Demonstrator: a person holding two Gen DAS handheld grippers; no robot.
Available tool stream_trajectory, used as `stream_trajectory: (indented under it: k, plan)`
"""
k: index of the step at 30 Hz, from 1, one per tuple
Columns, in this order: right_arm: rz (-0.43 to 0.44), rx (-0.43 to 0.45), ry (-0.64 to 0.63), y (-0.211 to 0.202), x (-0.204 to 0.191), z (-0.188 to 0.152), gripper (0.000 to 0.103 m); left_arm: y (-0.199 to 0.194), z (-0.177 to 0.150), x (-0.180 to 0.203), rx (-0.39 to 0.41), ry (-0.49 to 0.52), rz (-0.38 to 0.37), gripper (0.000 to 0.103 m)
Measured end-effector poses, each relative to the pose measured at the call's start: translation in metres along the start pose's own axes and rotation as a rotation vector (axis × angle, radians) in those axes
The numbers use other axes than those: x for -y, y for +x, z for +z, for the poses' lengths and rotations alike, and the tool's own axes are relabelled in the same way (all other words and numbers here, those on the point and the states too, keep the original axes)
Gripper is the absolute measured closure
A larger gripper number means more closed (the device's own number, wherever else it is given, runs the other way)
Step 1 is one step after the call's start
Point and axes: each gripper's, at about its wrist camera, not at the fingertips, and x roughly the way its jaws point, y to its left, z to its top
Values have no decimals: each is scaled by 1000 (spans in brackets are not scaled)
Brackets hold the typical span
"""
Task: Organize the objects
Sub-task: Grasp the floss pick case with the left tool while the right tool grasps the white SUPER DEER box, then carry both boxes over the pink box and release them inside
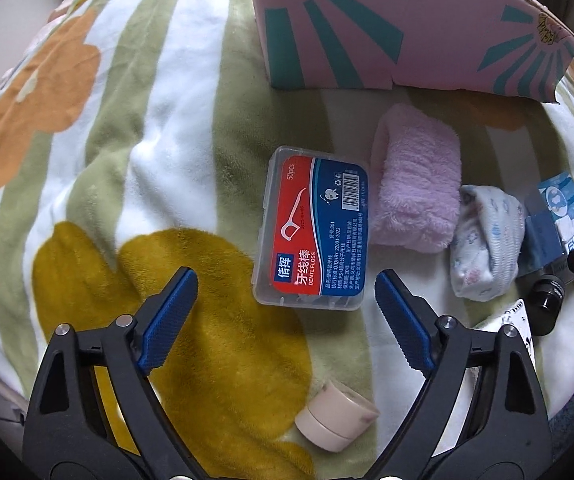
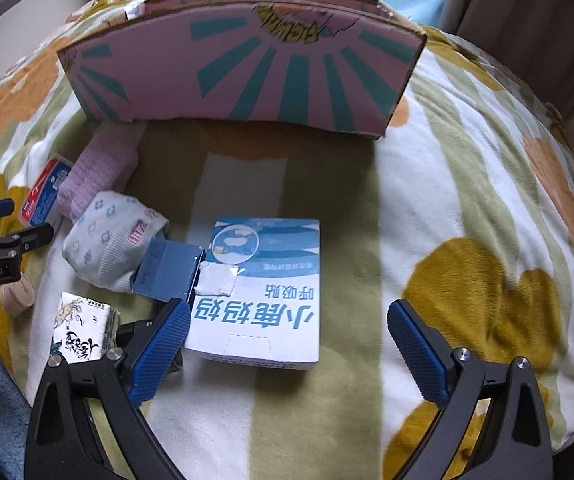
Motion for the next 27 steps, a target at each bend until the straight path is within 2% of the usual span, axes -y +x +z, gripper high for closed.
stream_trajectory:
  k: [2,3,7,10,11,15,27]
  plan:
    - [7,-9,-4,4,-1,-1,6,4,1,1,-5,1,-1,19]
    - [5,-15,-10,6,-3,0,11,6,2,1,-8,3,-1,25]
    - [14,-42,-34,13,-5,-1,17,11,6,3,-10,8,3,29]
    - [39,-56,-38,16,-6,-2,30,10,9,5,5,11,-18,43]
    - [48,-60,-40,18,-7,-1,35,9,10,5,13,14,-24,52]
    - [17,-68,-58,22,-11,-3,37,10,11,1,27,3,-55,52]
    - [53,-42,45,7,8,-2,39,-22,17,-7,86,-34,-98,53]
